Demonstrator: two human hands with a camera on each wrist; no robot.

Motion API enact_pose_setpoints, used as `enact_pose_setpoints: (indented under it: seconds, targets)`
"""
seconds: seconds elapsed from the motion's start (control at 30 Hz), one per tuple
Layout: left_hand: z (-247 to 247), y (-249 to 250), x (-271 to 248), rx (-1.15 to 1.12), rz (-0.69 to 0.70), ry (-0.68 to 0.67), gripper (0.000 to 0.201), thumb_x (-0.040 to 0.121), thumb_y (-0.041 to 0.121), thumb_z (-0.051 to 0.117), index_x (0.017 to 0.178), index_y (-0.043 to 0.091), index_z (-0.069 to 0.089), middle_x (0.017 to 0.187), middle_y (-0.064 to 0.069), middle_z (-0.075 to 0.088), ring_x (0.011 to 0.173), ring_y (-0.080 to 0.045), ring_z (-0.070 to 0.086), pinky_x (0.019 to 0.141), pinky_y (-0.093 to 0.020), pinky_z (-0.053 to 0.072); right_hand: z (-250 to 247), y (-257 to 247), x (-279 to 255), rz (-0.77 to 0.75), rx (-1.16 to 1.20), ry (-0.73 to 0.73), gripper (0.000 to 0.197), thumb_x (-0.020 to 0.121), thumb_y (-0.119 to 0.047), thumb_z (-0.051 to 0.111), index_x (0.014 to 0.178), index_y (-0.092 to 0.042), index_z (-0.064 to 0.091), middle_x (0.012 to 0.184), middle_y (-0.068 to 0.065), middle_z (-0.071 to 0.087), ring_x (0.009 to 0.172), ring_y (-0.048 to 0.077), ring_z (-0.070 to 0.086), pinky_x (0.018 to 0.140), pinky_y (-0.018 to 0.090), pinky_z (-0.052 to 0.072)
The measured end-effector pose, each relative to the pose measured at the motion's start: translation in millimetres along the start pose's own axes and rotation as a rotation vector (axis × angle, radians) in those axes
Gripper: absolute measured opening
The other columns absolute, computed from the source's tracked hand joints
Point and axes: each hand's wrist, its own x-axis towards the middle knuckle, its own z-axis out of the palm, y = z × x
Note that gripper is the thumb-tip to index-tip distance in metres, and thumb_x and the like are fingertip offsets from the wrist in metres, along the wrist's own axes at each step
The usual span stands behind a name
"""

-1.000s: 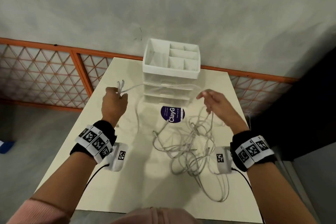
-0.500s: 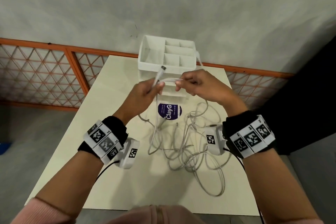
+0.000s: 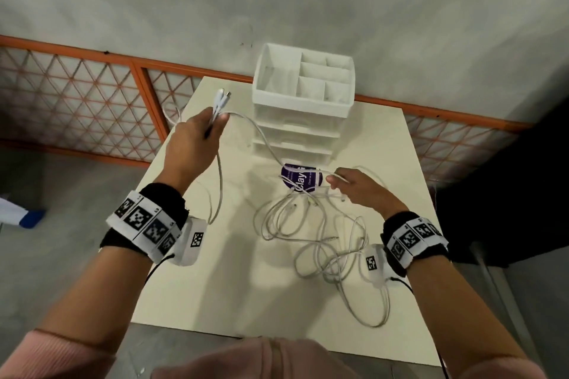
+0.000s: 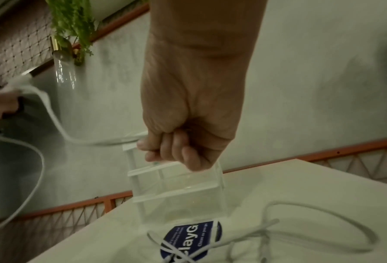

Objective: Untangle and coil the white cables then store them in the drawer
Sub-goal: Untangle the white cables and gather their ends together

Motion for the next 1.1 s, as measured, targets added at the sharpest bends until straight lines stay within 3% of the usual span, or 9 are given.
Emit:
enact_pose_setpoints:
  seconds: [0.2,0.3,0.47,0.57,0.67,0.8,0.9,1.03,1.1]
  targets:
    - [2,-39,-24,0.172,-0.284,-0.060,0.048,0.099,0.048,0.029,0.072,0.010,0.039,0.065,-0.008,0.048,0.072,-0.034,0.050,0.061,-0.036,0.032,28,-17,44,-0.004,0.072,0.036,0.022,0.094,-0.033,0.053,0.089,-0.011,0.051,0.066,-0.004,0.043,0.046,0.001,0.039,0.043,0.010,0.030]
    - [5,-48,-33,0.223,-0.386,0.045,0.048,0.099,0.049,0.032,0.081,0.006,0.047,0.077,-0.019,0.054,0.082,-0.042,0.056,0.062,-0.038,0.033,48,-33,67,-0.003,0.273,0.028,0.012,0.096,-0.022,0.051,0.100,-0.010,0.052,0.073,0.001,0.054,0.049,0.001,0.050,0.046,0.012,0.038]
    - [12,-60,-37,0.236,-0.499,0.177,0.048,0.098,0.047,0.037,0.094,0.001,0.051,0.088,-0.032,0.062,0.085,-0.050,0.057,0.062,-0.038,0.031,84,-41,93,-0.005,0.174,-0.063,0.046,0.096,-0.024,0.051,0.138,-0.014,0.033,0.120,0.006,0.049,0.102,0.020,0.056,0.081,0.029,0.045]
    - [20,-68,-40,0.251,-0.472,0.098,0.047,0.096,0.049,0.040,0.089,0.005,0.050,0.084,-0.029,0.064,0.081,-0.049,0.059,0.062,-0.041,0.037,99,-37,91,-0.171,-0.078,-0.080,0.032,0.090,-0.015,0.060,0.121,-0.011,0.054,0.110,0.006,0.046,0.092,0.020,0.053,0.079,0.023,0.041]
    - [32,-72,-48,0.274,-0.487,-0.021,0.045,0.095,0.051,0.042,0.087,0.007,0.051,0.084,-0.029,0.064,0.082,-0.051,0.059,0.066,-0.043,0.042,117,-37,79,-0.246,-0.105,-0.305,0.016,0.083,-0.013,0.069,0.099,-0.010,0.069,0.091,0.001,0.060,0.078,0.017,0.054,0.076,0.028,0.044]
    - [43,-64,-49,0.247,-0.462,-0.156,0.044,0.094,0.049,0.046,0.087,0.007,0.053,0.088,-0.027,0.064,0.087,-0.047,0.058,0.066,-0.040,0.039,137,-35,71,-0.338,-0.525,-0.531,0.028,0.076,-0.026,0.074,0.103,-0.028,0.070,0.100,-0.008,0.052,0.096,0.012,0.036,0.083,0.032,0.023]
    - [52,-61,-49,0.228,-0.441,-0.261,0.042,0.093,0.048,0.049,0.097,0.006,0.054,0.093,-0.025,0.065,0.092,-0.046,0.058,0.071,-0.041,0.043,133,-34,73,-0.343,-0.748,-0.479,0.017,0.080,-0.035,0.068,0.093,-0.025,0.072,0.083,-0.008,0.051,0.101,0.020,0.039,0.073,0.032,0.012]
    - [52,-50,-49,-0.041,-0.390,-0.267,0.063,0.090,0.038,0.058,0.138,0.011,0.028,0.068,-0.012,0.063,0.069,-0.033,0.061,0.065,-0.037,0.044,83,-49,66,-0.166,-0.295,-0.410,0.019,0.087,-0.034,0.063,0.084,-0.016,0.069,0.064,-0.005,0.054,0.067,0.010,0.052,0.073,0.025,0.036]
    - [50,-44,-49,-0.135,-0.343,-0.244,0.060,0.092,0.031,0.058,0.138,0.009,0.027,0.055,0.000,0.051,0.053,-0.015,0.051,0.055,-0.027,0.035,51,-65,52,-0.113,-0.073,-0.389,0.018,0.087,-0.032,0.065,0.087,-0.014,0.068,0.064,0.000,0.052,0.059,0.008,0.049,0.065,0.021,0.042]
